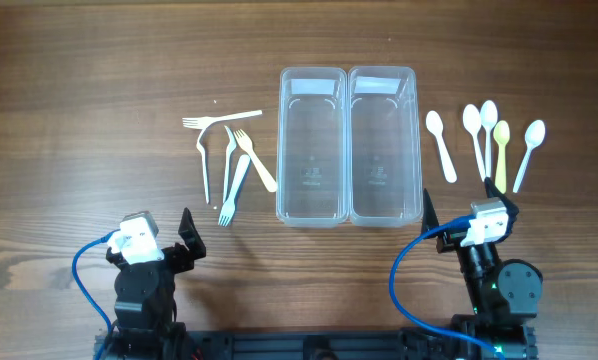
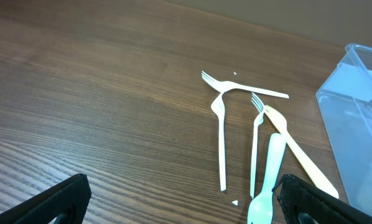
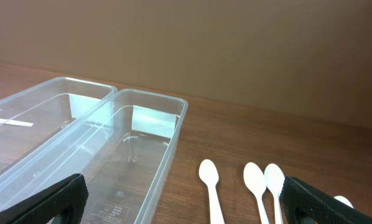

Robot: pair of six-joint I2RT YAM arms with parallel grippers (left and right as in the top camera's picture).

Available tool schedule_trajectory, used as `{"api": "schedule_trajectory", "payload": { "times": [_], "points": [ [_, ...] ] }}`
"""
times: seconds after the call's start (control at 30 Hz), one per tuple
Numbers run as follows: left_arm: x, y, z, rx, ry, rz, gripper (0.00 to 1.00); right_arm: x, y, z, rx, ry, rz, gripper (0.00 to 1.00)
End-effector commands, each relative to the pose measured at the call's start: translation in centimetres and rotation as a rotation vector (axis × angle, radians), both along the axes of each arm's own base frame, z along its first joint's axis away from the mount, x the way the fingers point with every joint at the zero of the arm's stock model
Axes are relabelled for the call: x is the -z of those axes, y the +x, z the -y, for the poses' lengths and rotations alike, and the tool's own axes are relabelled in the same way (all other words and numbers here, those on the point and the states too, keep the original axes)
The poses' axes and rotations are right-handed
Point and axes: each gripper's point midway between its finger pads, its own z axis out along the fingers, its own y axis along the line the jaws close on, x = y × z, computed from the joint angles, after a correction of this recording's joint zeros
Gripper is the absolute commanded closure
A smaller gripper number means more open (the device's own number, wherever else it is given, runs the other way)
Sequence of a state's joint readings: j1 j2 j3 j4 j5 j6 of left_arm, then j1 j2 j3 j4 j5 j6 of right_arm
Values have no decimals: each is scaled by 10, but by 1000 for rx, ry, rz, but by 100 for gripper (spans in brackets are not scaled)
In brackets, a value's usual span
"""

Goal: Pack container
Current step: 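Move the right gripper to the white spoons and grasp one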

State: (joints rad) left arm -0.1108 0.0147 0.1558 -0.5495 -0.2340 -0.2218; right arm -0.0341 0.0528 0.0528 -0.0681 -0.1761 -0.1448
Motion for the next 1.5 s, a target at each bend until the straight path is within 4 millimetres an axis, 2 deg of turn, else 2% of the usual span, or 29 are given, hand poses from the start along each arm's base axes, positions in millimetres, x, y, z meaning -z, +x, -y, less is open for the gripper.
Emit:
{"api": "schedule_trajectory", "payload": {
  "times": [0.0,0.6,0.67,0.8,0.93,1.0,1.07,1.17,1.37,1.47],
  "points": [
    [0,1,2,12,-2,7,0,3,0,-2,-14,-10,4,0],
    [0,1,2,12,-2,7,0,3,0,-2,-14,-10,4,0],
    [-6,3,3,15,-8,35,0,2,0,-3,-15,-9,8,0],
    [-8,5,31,136,-155,47,0,1,-6,-27,-159,7,10,0],
    [-26,6,62,308,-217,110,0,-3,-15,-49,-296,94,-1,0],
    [-33,4,76,390,-242,128,0,-2,-18,-57,-335,212,-43,0],
    [-33,4,78,396,-252,126,0,-3,-19,-57,-330,352,-88,0],
    [-38,4,77,387,-279,140,0,-9,-19,-58,-337,357,-75,0],
    [-82,1,79,407,-274,223,0,-54,-23,-50,-292,347,-15,0],
    [-96,5,73,374,-266,213,0,-65,-19,-41,-226,354,-67,0]
  ]
}}
